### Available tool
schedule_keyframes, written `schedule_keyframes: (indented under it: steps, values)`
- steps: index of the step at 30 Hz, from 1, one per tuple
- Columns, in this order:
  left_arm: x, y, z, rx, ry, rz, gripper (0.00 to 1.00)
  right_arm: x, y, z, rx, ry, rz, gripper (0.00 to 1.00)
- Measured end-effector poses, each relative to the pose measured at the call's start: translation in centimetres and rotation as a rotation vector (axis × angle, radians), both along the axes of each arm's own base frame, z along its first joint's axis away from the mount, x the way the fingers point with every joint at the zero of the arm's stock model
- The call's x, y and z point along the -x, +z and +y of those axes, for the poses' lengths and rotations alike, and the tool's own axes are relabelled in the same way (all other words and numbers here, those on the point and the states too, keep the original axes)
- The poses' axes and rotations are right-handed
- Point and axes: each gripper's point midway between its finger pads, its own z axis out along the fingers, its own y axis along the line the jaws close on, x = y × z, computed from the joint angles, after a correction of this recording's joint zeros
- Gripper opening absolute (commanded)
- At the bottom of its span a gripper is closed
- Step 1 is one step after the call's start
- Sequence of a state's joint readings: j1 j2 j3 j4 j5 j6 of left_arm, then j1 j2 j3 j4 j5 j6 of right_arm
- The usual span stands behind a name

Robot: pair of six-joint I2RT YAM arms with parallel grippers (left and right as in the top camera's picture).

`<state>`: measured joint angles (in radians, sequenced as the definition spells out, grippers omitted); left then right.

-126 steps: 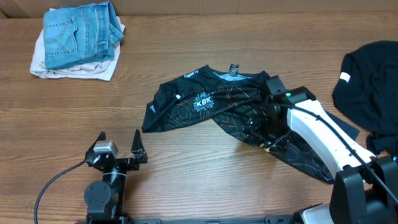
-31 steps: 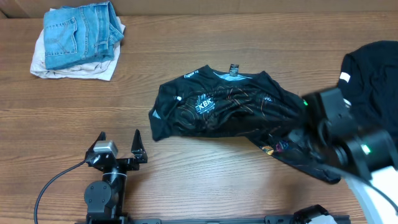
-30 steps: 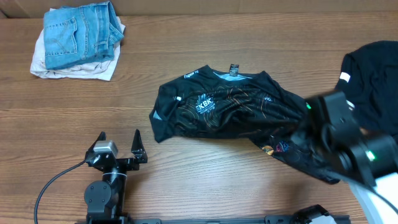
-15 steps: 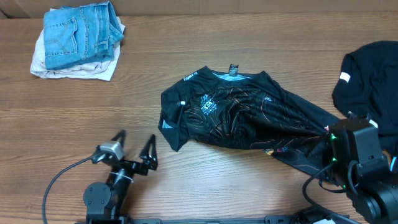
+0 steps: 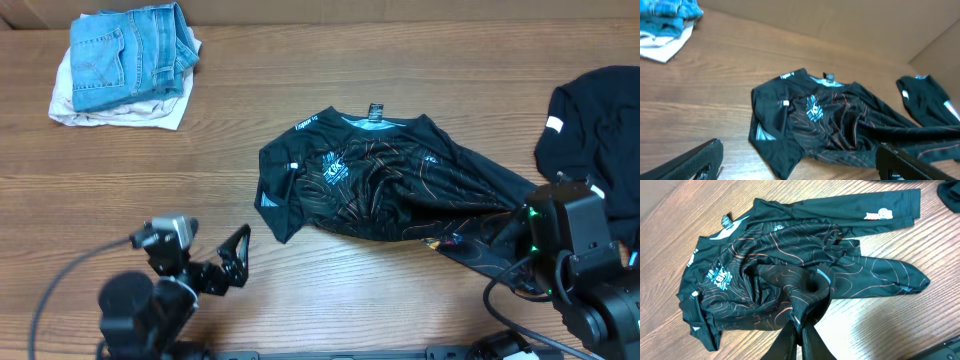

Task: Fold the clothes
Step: 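Reach the left gripper to the shirt's left edge and grasp it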

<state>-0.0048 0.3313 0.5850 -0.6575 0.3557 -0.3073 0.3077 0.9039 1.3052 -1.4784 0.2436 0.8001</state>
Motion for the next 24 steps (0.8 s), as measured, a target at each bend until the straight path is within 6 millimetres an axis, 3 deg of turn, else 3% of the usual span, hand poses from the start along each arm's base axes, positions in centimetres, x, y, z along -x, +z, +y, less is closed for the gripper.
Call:
schedule_keyframes:
  steps: [3, 8, 15, 19, 24]
  values:
    - [-0.6, 0.2, 0.0, -0.034, -0.017, 0.143, 1.0, -0.3, -0.2, 0.1, 0.002, -0.001, 0.008, 0.08]
    - [-1.5, -2.8, -0.2, -0.068, -0.06, 0.502, 1.0, -0.9, -0.9, 0.3, 0.015, -0.001, 0.048, 0.08]
    - [-5.6, -6.3, -4.1, 0.1, -0.235, 0.691, 1.0, -1.8, -2.2, 0.6, 0.038, 0.0, 0.119, 0.08]
    - [-5.6, -8.4, -5.5, 0.108, -0.248, 0.793, 1.0, -2.2, -2.7, 0.7, 0.045, 0.0, 0.142, 0.08]
    - [-4.5, -10.6, -7.5, -0.043, -0.162, 0.895, 1.0, -2.7, -2.7, 0.9, 0.044, -0.001, 0.137, 0.07]
